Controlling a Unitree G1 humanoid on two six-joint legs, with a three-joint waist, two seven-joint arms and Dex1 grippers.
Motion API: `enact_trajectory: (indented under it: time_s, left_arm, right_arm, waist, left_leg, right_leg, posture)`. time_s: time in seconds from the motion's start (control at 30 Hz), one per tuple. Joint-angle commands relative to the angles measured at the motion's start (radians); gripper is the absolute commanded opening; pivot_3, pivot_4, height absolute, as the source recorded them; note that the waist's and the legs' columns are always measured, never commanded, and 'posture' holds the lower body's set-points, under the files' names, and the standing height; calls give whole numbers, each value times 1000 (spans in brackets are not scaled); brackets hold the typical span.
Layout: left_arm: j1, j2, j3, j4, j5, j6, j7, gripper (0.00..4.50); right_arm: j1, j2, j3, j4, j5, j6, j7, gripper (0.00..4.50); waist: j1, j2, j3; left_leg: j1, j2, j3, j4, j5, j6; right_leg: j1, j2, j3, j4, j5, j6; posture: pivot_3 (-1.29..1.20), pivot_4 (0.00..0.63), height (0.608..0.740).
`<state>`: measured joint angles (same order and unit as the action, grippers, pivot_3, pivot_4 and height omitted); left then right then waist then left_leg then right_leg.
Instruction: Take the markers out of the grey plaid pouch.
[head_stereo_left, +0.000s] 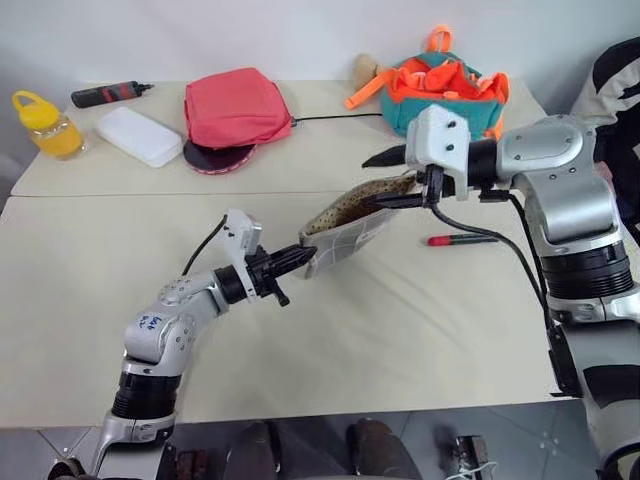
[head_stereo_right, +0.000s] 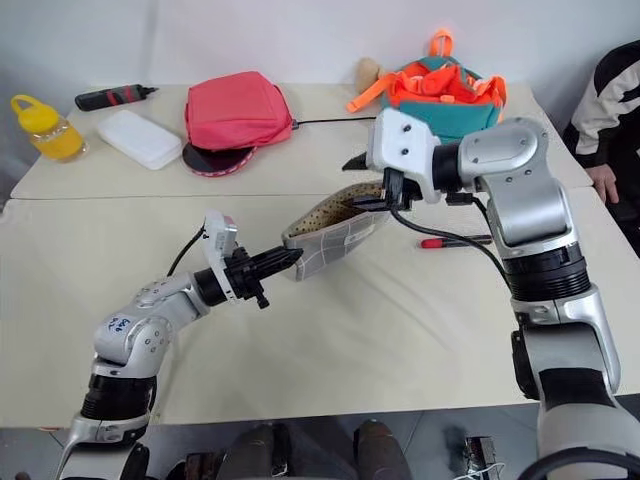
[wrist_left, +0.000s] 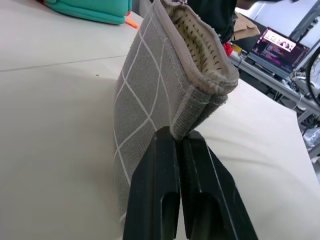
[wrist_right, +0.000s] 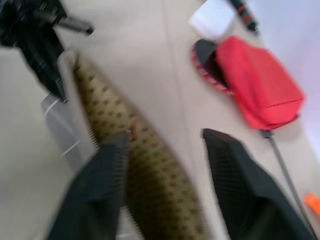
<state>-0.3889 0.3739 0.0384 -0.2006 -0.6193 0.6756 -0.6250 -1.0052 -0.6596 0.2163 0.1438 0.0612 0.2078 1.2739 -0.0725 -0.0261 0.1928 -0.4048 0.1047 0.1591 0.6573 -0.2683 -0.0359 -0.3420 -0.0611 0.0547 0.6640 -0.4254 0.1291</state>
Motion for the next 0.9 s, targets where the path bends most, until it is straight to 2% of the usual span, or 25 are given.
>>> enact_trajectory:
  time_s: [0.03, 0.1, 0.13, 0.27, 0.37, 0.47, 0.53, 0.7, 0.9]
  left_arm:
    - [-3, 2, -2, -70, -24, 9, -7, 0]
    - [1, -2, -6, -78, -28, 18, -8, 0]
    - [2, -2, -11, -84, -30, 23, -11, 0]
    - [-2, 1, -19, -92, -48, 52, -25, 0]
    - [-18, -11, -13, -84, -86, 90, -33, 0]
    - [-40, -22, 11, -69, -169, 176, -41, 0]
    - [-45, 6, 1, -58, -171, 204, -66, 0]
    - [-39, 32, -14, -20, -139, 198, -74, 0]
    - [30, 47, -74, 3, -49, 126, -93, 0]
  right_arm:
    - [-10, -31, 39, 46, -73, -110, -1, 897]
    - [-9, -34, 63, 76, -102, -156, 5, 210]
    - [-11, -32, 73, 89, -113, -178, 6, 56]
    - [-22, -33, 108, 121, -150, -235, 29, 56]
    - [-8, -79, 149, 95, -180, -242, 115, 56]
    - [-20, -85, 152, 31, -135, -154, 194, 56]
    - [-28, -98, 166, 12, -154, -140, 220, 56]
    - [0, -80, 196, -11, -193, -123, 217, 56]
    - [50, -31, 268, 31, -297, -168, 130, 56]
  waist:
    - [-4, 0, 0]
    - [-8, 0, 0]
    - [-10, 0, 0]
    - [-16, 0, 0]
    - [-13, 0, 0]
    - [-11, 0, 0]
    - [-11, 0, 0]
    - [-13, 0, 0]
    - [-12, 0, 0]
  left_leg:
    - [0, 0, 0, 0, 0, 0]
    - [0, 0, 0, 0, 0, 0]
    - [0, 0, 0, 0, 0, 0]
    - [0, 1, 1, 1, 0, 0]
    - [0, 2, 1, 1, 0, 0]
    - [0, 1, 1, 2, 0, 0]
    - [0, 1, 0, 2, 0, 0]
    - [0, 2, 0, 4, 0, 0]
    - [1, 2, 0, 5, 0, 0]
  right_leg:
    - [0, 0, 0, 0, 0, 0]
    - [0, 1, 0, 0, 0, 0]
    - [0, 1, 0, 0, 0, 0]
    - [0, 1, 1, 0, 0, 0]
    - [0, 2, 1, 1, 0, 0]
    - [0, 1, 1, 1, 0, 0]
    - [0, 1, 0, 1, 0, 0]
    - [0, 2, 1, 2, 0, 0]
    - [1, 2, 0, 3, 0, 0]
  posture:
    - [0, 150, 740]
    - [0, 150, 740]
    - [0, 150, 740]
    - [0, 150, 740]
    - [0, 150, 740]
    - [0, 150, 740]
    - [0, 150, 740]
    - [0, 150, 740]
    - [0, 150, 740]
